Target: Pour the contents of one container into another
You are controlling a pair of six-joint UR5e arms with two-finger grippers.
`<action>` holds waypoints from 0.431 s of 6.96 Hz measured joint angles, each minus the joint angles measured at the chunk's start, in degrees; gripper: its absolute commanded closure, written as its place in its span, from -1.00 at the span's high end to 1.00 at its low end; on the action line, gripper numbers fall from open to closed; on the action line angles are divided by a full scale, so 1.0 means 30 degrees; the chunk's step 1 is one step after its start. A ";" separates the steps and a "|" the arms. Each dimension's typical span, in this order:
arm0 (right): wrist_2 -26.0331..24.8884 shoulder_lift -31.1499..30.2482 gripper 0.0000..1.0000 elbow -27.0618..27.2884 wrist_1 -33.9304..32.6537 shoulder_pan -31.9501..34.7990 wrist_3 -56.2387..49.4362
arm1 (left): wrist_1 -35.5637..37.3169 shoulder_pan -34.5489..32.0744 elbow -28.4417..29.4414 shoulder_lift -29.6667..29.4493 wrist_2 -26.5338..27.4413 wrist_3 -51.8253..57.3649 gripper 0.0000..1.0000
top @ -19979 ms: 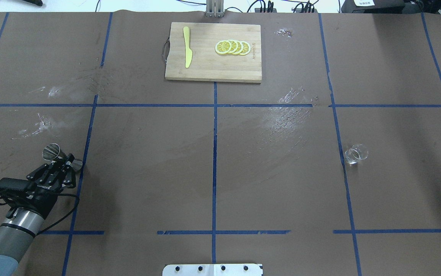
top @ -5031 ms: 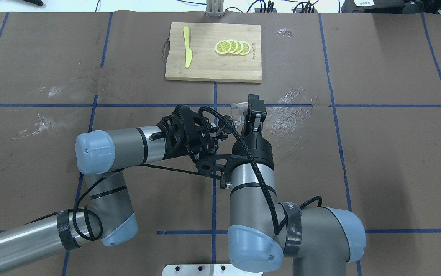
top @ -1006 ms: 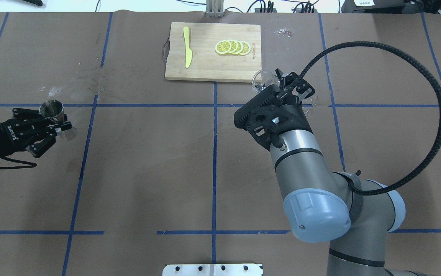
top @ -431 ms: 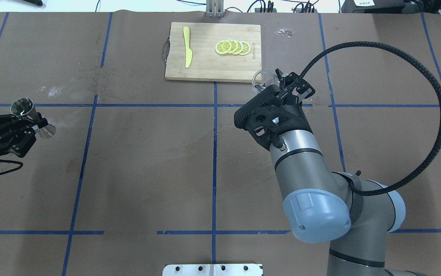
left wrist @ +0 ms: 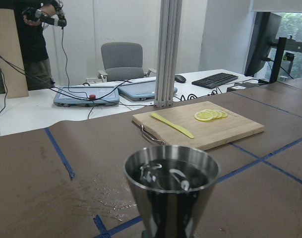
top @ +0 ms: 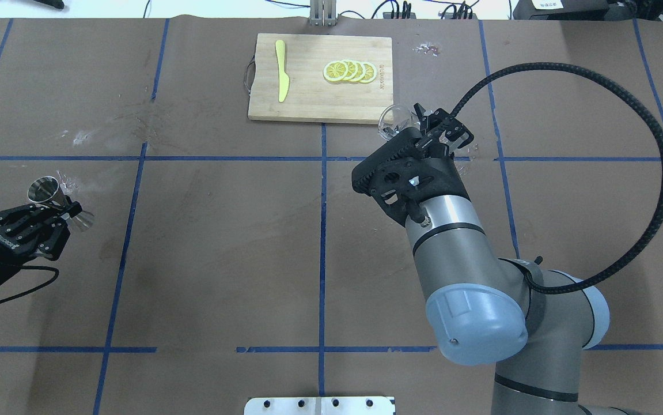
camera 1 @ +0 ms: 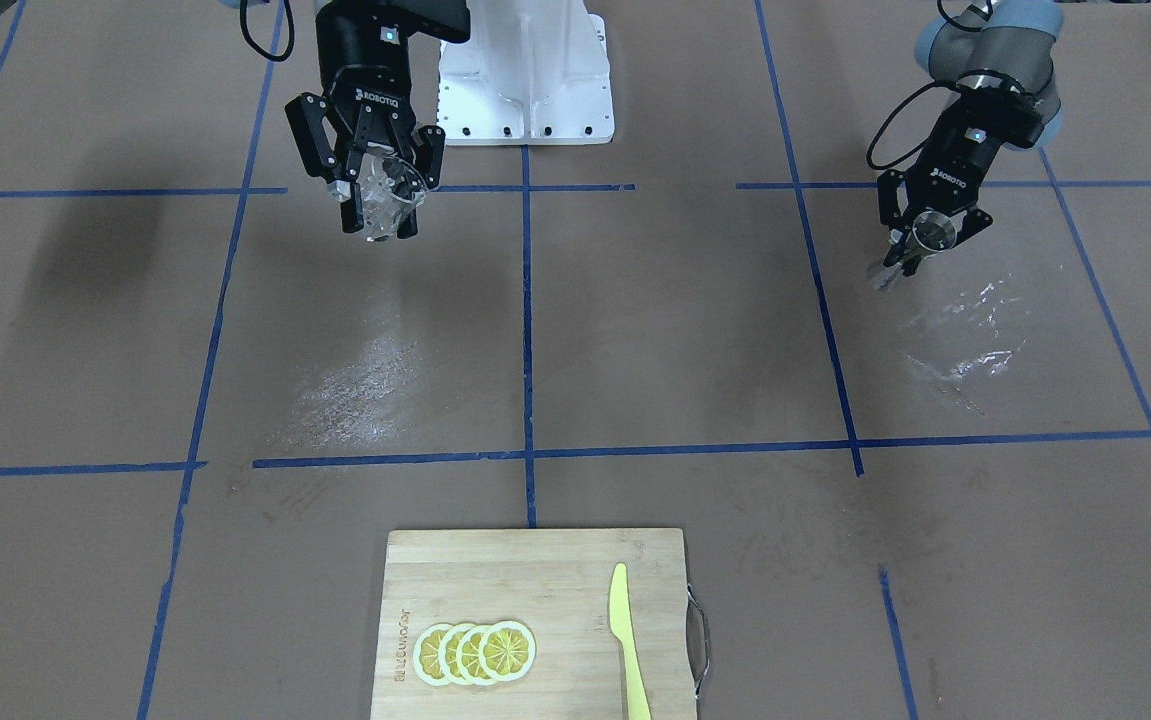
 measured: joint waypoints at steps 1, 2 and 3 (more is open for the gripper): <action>0.0000 0.0016 -1.00 0.0011 0.0006 -0.0011 0.0005 | 0.0092 0.1292 0.0356 0.0042 0.2227 -0.0716 -1.00; 0.0000 0.0035 -1.00 0.0015 0.0009 -0.0013 -0.0001 | 0.0242 0.2411 0.0570 0.0051 0.3979 -0.1357 -1.00; -0.0006 0.0049 -1.00 0.0028 0.0017 -0.0007 -0.0005 | 0.0433 0.3189 0.0823 0.0032 0.5239 -0.1647 -1.00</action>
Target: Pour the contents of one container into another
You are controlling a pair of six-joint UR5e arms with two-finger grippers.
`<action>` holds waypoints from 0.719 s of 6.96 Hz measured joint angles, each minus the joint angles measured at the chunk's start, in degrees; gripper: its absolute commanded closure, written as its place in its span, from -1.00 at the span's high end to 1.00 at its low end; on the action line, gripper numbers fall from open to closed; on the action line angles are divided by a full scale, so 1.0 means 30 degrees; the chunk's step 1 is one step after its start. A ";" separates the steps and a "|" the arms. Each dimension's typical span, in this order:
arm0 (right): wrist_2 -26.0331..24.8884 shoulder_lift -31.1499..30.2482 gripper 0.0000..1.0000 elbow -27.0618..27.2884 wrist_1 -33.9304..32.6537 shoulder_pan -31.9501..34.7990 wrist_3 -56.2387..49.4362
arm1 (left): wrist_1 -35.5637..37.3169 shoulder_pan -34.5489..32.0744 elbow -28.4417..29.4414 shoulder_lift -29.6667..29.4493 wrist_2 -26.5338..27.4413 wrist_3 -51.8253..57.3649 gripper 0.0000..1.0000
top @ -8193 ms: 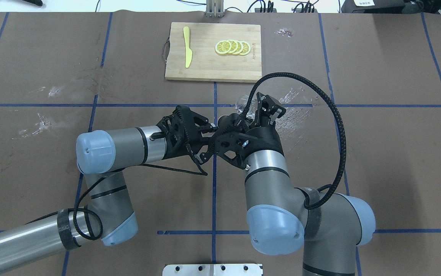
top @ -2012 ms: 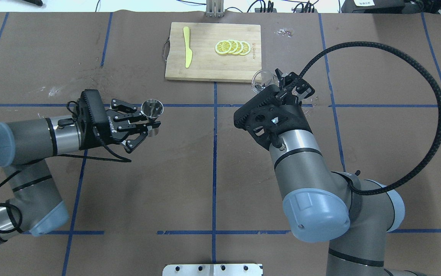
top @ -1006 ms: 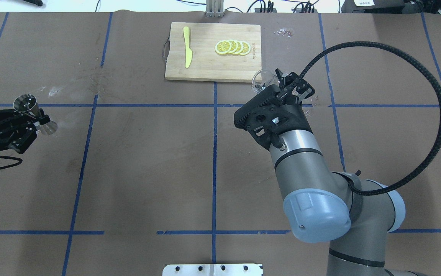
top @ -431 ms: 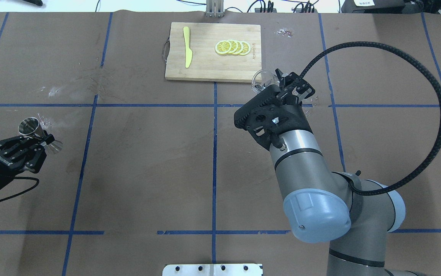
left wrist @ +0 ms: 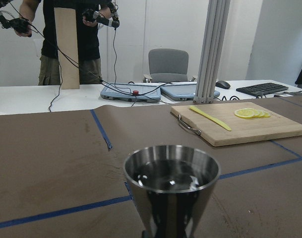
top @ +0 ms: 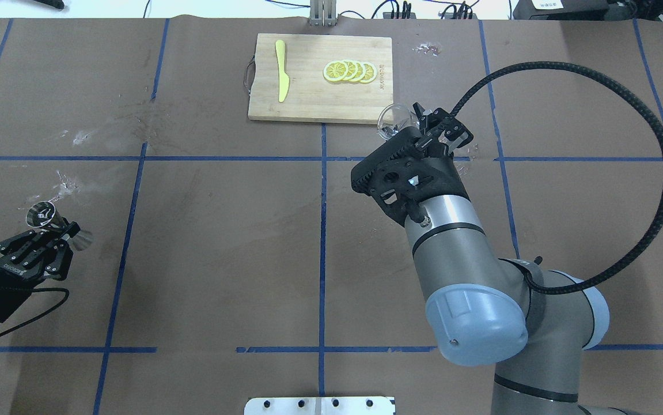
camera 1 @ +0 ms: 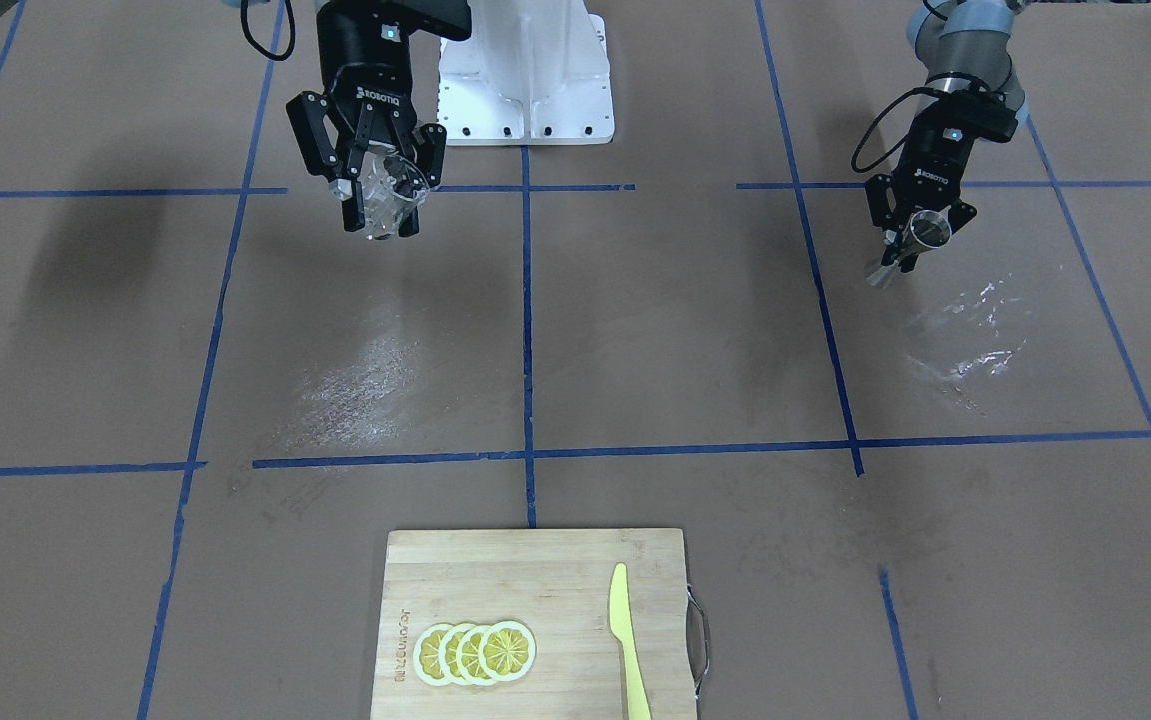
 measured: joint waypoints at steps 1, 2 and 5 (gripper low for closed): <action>-0.0014 0.0016 -1.00 0.0012 0.0012 -0.0001 -0.0002 | 0.0109 0.0452 0.0252 -0.0073 0.0781 -0.0130 -1.00; -0.0020 0.0029 -1.00 0.0017 0.0019 -0.0004 -0.0002 | 0.0165 0.0675 0.0382 -0.0157 0.1174 -0.0254 -1.00; -0.0023 0.0040 -1.00 0.0019 0.0009 -0.0001 -0.0002 | 0.0230 0.0920 0.1192 -0.0965 0.2598 -0.0396 -1.00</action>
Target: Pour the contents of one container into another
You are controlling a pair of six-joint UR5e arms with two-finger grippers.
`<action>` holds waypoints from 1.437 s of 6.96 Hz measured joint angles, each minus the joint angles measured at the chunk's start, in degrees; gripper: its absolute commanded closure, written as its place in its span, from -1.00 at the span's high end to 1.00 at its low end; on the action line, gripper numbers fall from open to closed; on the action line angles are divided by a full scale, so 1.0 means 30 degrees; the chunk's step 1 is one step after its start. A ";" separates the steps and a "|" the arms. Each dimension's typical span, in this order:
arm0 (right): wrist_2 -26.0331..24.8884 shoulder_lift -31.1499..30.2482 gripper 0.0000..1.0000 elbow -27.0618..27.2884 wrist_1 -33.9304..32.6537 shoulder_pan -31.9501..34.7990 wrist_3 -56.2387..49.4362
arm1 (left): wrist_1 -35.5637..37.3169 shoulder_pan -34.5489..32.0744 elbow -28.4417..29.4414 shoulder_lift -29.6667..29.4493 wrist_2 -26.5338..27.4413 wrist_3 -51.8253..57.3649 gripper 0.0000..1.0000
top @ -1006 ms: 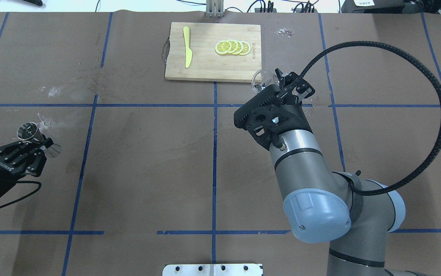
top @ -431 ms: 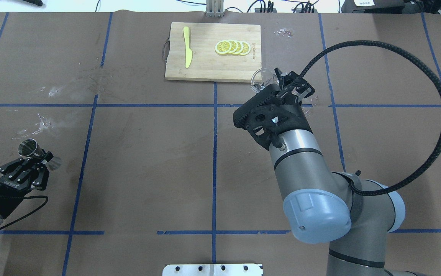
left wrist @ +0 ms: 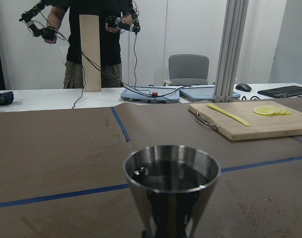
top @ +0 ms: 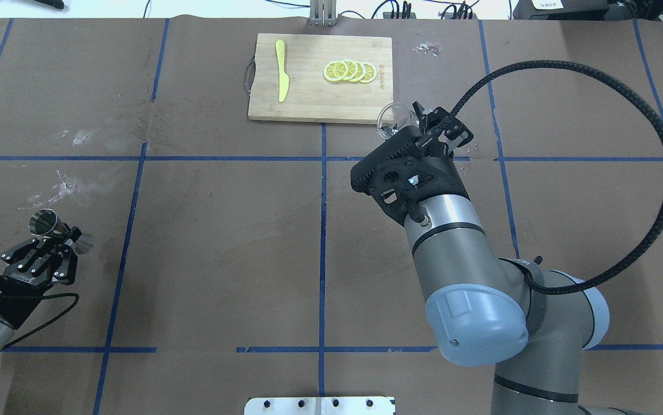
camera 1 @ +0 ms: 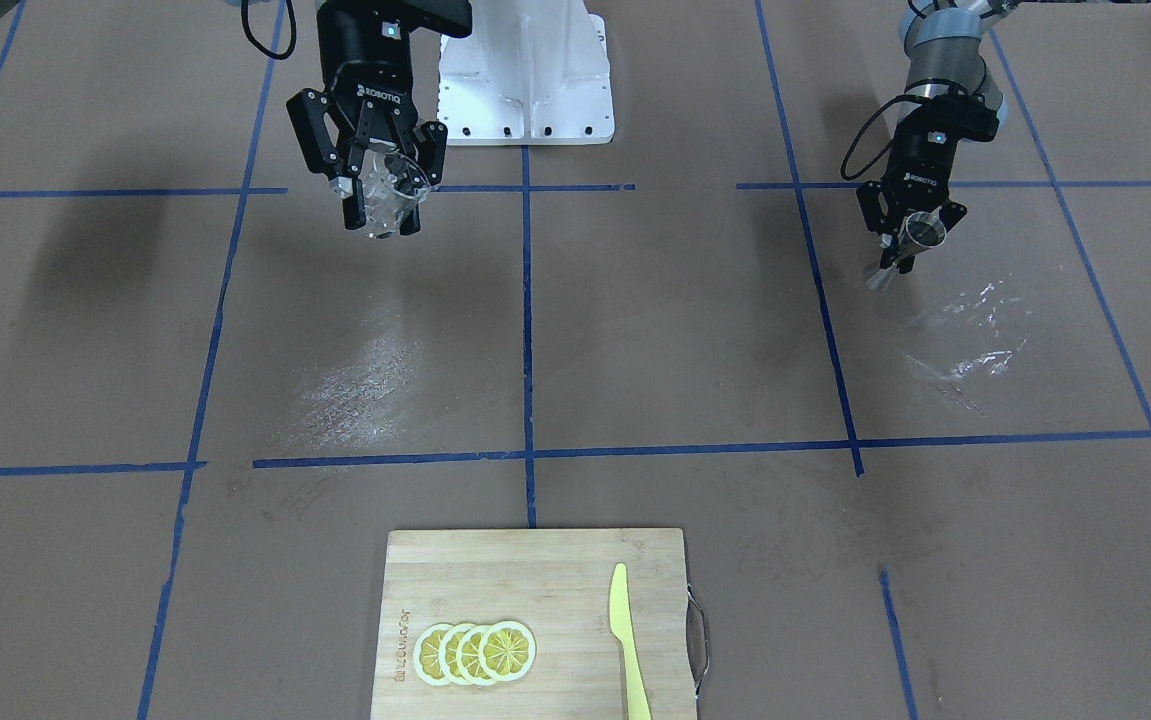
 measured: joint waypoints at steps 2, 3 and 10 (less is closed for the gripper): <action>0.0000 -0.0017 -1.00 -0.0022 -0.0008 0.0007 -0.0001 | -0.0002 0.0125 0.0564 -0.0650 0.0320 -0.0050 -1.00; -0.0001 -0.0024 -1.00 -0.0020 -0.0013 0.0008 0.0000 | 0.0011 0.0167 0.0635 -0.0743 0.0228 -0.0089 -1.00; 0.0012 -0.0038 -1.00 -0.0001 -0.0016 0.0004 -0.0001 | 0.0167 0.0209 0.0913 -0.0853 -0.1197 -0.0984 -1.00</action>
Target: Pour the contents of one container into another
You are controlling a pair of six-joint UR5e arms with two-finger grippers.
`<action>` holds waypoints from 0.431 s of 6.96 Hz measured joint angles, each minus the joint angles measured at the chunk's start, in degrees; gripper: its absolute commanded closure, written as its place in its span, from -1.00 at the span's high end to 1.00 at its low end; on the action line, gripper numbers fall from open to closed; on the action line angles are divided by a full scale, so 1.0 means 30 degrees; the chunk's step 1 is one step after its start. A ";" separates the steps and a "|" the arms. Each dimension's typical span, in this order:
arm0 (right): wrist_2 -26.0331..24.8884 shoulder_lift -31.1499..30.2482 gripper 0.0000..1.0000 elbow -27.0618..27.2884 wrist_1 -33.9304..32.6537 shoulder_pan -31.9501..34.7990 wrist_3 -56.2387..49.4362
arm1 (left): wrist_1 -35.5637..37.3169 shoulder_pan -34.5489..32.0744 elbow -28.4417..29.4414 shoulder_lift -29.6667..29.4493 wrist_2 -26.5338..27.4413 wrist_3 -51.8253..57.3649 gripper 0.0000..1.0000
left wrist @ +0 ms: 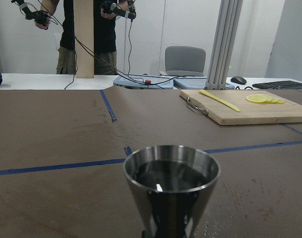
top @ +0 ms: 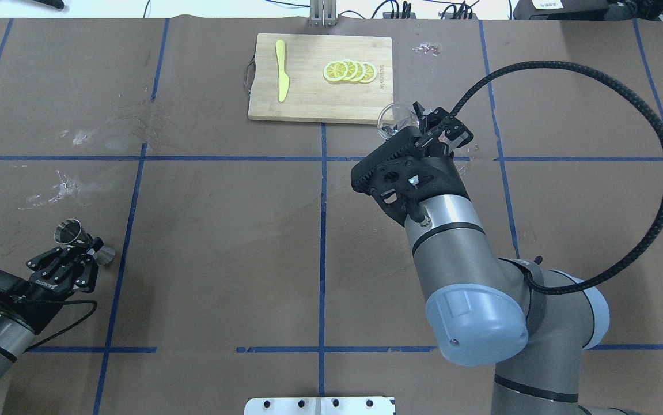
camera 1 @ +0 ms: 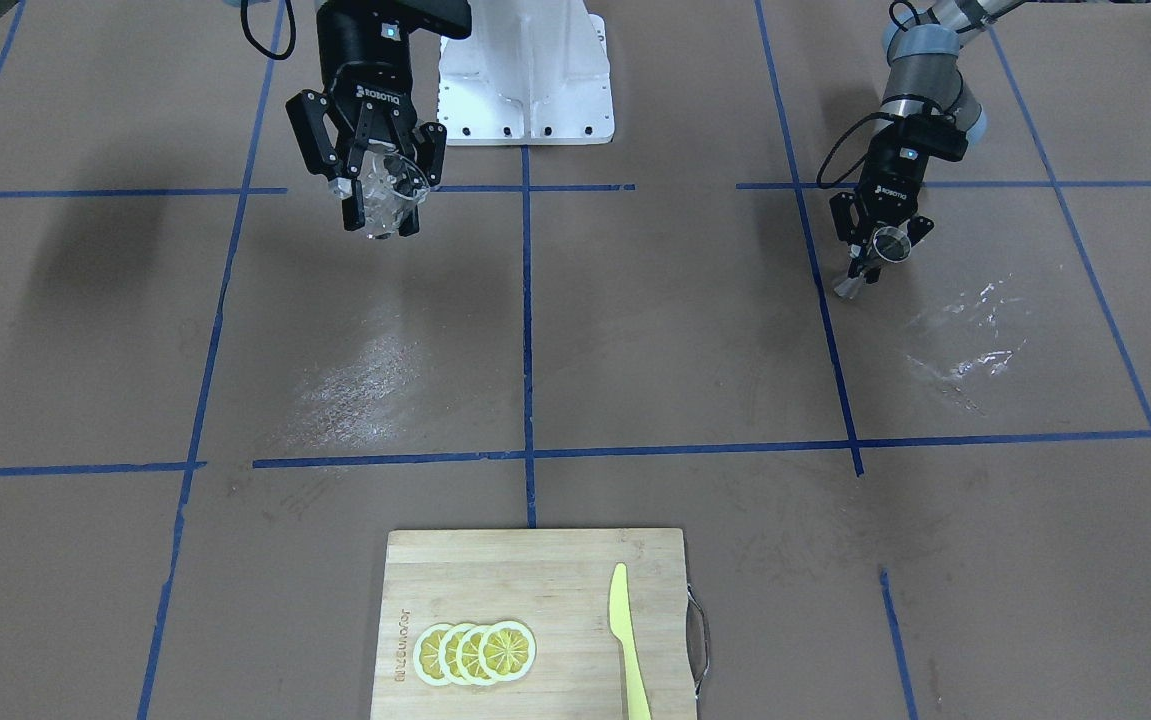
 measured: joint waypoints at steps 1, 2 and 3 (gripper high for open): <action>-0.0005 -0.0004 -1.00 0.0003 0.0000 0.0004 0.0000 | 0.0105 0.0001 0.0011 -0.0108 0.0027 -0.0002 -1.00; -0.0010 -0.0004 -1.00 0.0000 0.0000 0.0004 0.0000 | 0.0330 -0.0004 0.0014 -0.0282 0.0047 0.0008 -1.00; -0.0011 -0.0011 -1.00 -0.0012 0.0001 0.0004 -0.0001 | 0.0490 -0.0035 0.0011 -0.0407 0.0063 0.0035 -1.00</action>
